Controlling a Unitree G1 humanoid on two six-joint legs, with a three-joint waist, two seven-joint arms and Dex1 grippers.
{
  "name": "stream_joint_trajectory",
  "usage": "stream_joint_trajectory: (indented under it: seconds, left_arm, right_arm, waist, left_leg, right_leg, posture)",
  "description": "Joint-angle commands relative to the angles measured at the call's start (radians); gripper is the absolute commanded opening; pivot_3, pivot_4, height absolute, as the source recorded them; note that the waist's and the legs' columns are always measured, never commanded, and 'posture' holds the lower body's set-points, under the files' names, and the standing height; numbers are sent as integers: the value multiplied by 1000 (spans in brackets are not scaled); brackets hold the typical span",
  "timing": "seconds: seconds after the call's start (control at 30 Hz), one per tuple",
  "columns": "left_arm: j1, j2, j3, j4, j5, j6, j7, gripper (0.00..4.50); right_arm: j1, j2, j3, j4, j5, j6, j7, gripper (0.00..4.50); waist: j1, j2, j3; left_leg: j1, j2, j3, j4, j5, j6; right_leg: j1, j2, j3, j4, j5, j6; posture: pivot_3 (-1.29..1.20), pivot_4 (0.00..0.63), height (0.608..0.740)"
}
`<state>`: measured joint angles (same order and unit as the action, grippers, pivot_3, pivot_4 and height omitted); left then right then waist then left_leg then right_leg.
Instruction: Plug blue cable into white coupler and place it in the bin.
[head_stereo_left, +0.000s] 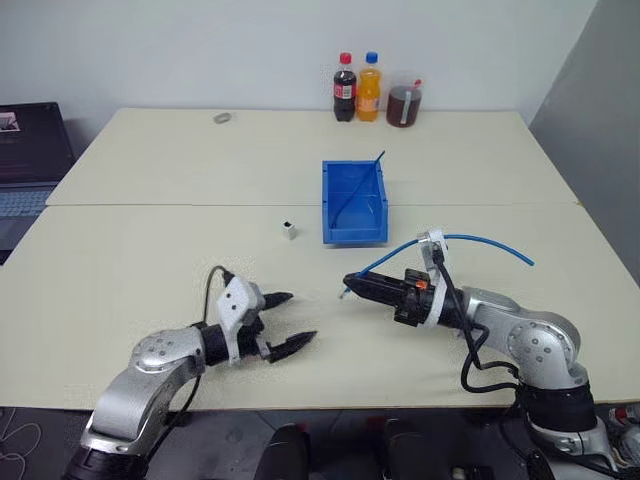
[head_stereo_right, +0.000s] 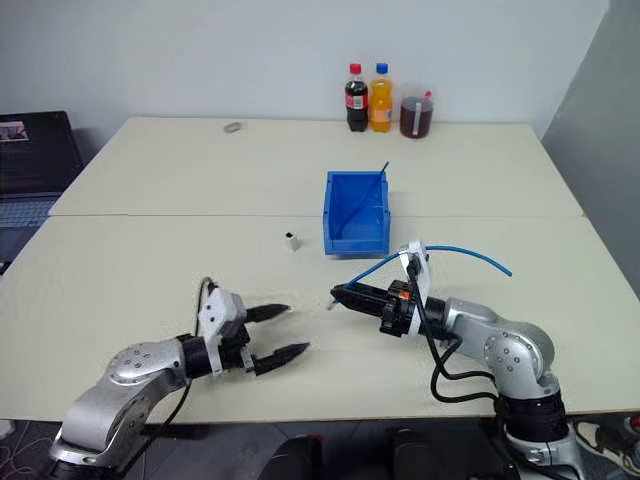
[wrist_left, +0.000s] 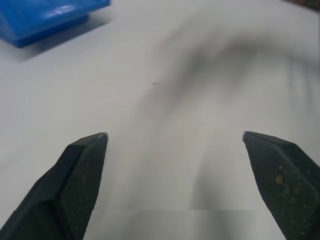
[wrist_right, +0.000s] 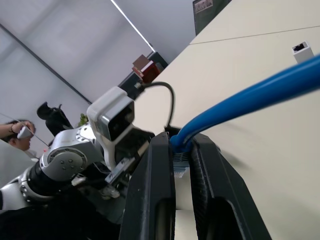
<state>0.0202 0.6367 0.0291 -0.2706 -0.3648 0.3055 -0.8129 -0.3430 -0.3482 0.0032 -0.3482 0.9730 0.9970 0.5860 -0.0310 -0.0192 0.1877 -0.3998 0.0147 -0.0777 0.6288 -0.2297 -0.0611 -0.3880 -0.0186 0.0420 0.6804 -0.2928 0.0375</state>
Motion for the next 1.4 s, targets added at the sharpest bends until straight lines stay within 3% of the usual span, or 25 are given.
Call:
stream_joint_trajectory:
  seconds: [0.03, 0.2, 0.43, 0.63, 0.93, 1.13, 1.4]
  left_arm:
    - [12, -10, 68, 92, 86, -155, 64, 4500]
    - [-30, -6, 75, 185, 67, -114, 47, 4500]
    - [-341, -5, 41, 411, 107, 17, 67, 4500]
    - [-561, -25, -27, 616, 133, 56, -15, 4500]
    - [-858, -98, -85, 1029, 236, -52, -21, 4500]
    - [-948, -138, -101, 1197, 289, -152, -43, 4500]
    - [-994, -153, -90, 1290, 316, -210, -50, 4500]
  right_arm:
    - [4, -13, 2, -28, -21, -45, 29, 126]
    - [3, -13, 1, -23, -38, -67, 32, 126]
    - [-3, -7, -6, -26, -43, -77, 21, 126]
    - [0, -5, -12, -40, -38, -74, 6, 126]
    - [4, 1, -19, -54, -34, -76, -19, 125]
    - [9, 2, -18, -63, -32, -75, -29, 125]
    - [16, 2, -21, -68, -32, -74, -32, 125]
  waist:
    - [0, 0, 0]
    - [0, 0, 0]
    - [1, -1, 0]
    - [-8, -1, 0]
    - [-2, -1, 0]
    - [-3, -1, 0]
    - [-2, -1, 0]
  left_leg:
    - [0, 0, 0, 0, 0, 0]
    - [0, 0, 0, 0, 0, 0]
    - [-1, 0, -1, 1, 0, 0]
    - [-1, -1, 0, 0, 0, 0]
    - [-2, -2, -1, 0, 0, 0]
    - [-2, -1, -1, 0, 0, 0]
    - [-2, -2, -1, 0, 0, 0]
  right_leg:
    - [0, 0, 0, 0, 0, 0]
    - [0, 0, 0, 0, 0, 0]
    - [0, 0, -2, 1, 0, 1]
    - [0, 0, 0, 0, 0, 1]
    - [-1, 0, -2, 0, 0, 0]
    - [-1, 0, -2, 0, 0, 0]
    - [-1, 0, -2, 0, 0, 0]
  posture:
    - [0, 150, 740]
    - [0, 150, 740]
    - [0, 150, 740]
    - [0, 150, 740]
    - [0, 150, 740]
    - [0, 150, 740]
    - [0, 150, 740]
